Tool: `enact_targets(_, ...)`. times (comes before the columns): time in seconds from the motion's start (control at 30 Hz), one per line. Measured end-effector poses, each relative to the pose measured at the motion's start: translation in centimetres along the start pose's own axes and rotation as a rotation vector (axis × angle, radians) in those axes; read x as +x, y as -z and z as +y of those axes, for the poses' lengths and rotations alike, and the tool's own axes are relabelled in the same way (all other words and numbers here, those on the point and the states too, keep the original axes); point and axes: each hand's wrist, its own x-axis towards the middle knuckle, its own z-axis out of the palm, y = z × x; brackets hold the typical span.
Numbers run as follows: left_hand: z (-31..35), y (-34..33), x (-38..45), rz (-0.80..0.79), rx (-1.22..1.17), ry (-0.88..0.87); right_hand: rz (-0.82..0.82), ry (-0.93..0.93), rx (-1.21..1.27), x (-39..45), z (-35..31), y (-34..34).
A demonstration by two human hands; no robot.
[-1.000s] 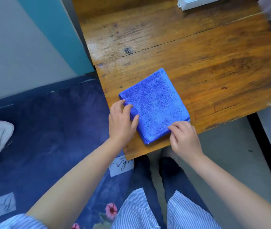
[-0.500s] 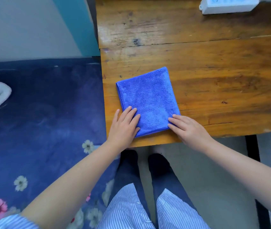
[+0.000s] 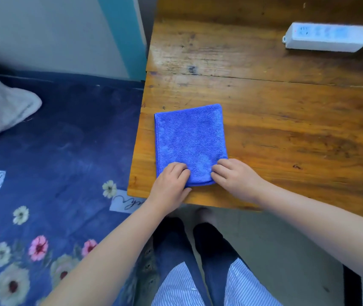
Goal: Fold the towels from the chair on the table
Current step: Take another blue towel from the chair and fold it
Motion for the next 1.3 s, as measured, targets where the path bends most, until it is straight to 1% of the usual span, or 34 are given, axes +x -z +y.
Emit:
enact_targets(0.1, 0.2, -0.2, 0.0, 0.039, 0.005, 0.051, 0.05, -0.063, 0.221, -0.1, 0.3, 1.0)
enact_targets(0.17, 0.4, -0.3, 0.0, 0.109, 0.023, 0.077, 0.054, -0.139, 0.359, -0.2, 0.3, 1.8)
enact_targets(0.23, 0.3, -0.2, -0.3, 0.196, 0.064, 0.085, 0.022, -0.199, 0.432, -0.3, 0.5, 2.6)
enact_targets(0.3, 0.0, -0.1, -1.1, 0.239, 0.1, 0.092, -0.02, -0.257, 0.513, -0.3, 0.7, 3.3)
enact_targets(0.37, 0.0, 0.6, -2.3, 0.21, 0.12, 0.124, -0.062, -0.321, 0.596, -0.3, 0.4, 4.0)
enact_targets(0.47, 0.4, 2.5, -4.2, 0.176, 0.081, 0.17, -0.095, -0.425, 0.662, 0.1, -0.3, 5.0)
enact_targets(0.57, 0.8, 5.1, -6.9, 0.217, 0.004, 0.182, -0.107, -0.493, 0.718, 1.1, -1.6, 5.9)
enact_targets(0.63, 0.8, 6.8, -9.8, 0.28, -0.054, 0.262, -0.098, -0.53, 0.816, 2.4, -3.4, 6.5)
enact_targets(0.73, 0.8, 8.6, -14.3, 0.366, -0.185, 0.471, -0.106, -0.537, 0.969, 4.7, -6.9, 7.3)
enact_targets(0.87, 0.7, 10.4, -23.9, 0.458, -0.225, 0.68, -0.206, -0.335, 1.045, 7.2, -15.2, 7.8)
enact_targets(0.9, 0.8, 10.6, -26.6, 0.472, -0.225, 0.716, -0.198, -0.251, 0.987, 7.5, -17.7, 7.8)
enact_targets(1.0, 1.5, 10.7, -36.7, 0.526, -0.212, 0.821, -0.079, 0.075, 0.697, 8.2, -27.0, 7.1)
enact_targets(1.03, 1.9, 10.8, -40.0, 0.553, -0.215, 0.855, -0.089, 0.188, 0.635, 8.4, -29.8, 7.1)
enact_targets(1.1, 3.1, 11.0, -45.9, 0.579, -0.211, 0.925, -0.12, 0.302, 0.571, 8.7, -34.9, 7.6)
enact_targets(1.2, 5.1, 10.9, -55.1, 0.64, -0.173, 1.021, -0.065, 0.519, 0.597, 9.1, -43.0, 8.5)
enact_targets(1.3, 7.7, 10.1, -63.2, 0.762, -0.143, 1.179, 0.002, 0.752, 0.569, 8.9, -51.0, 9.9)
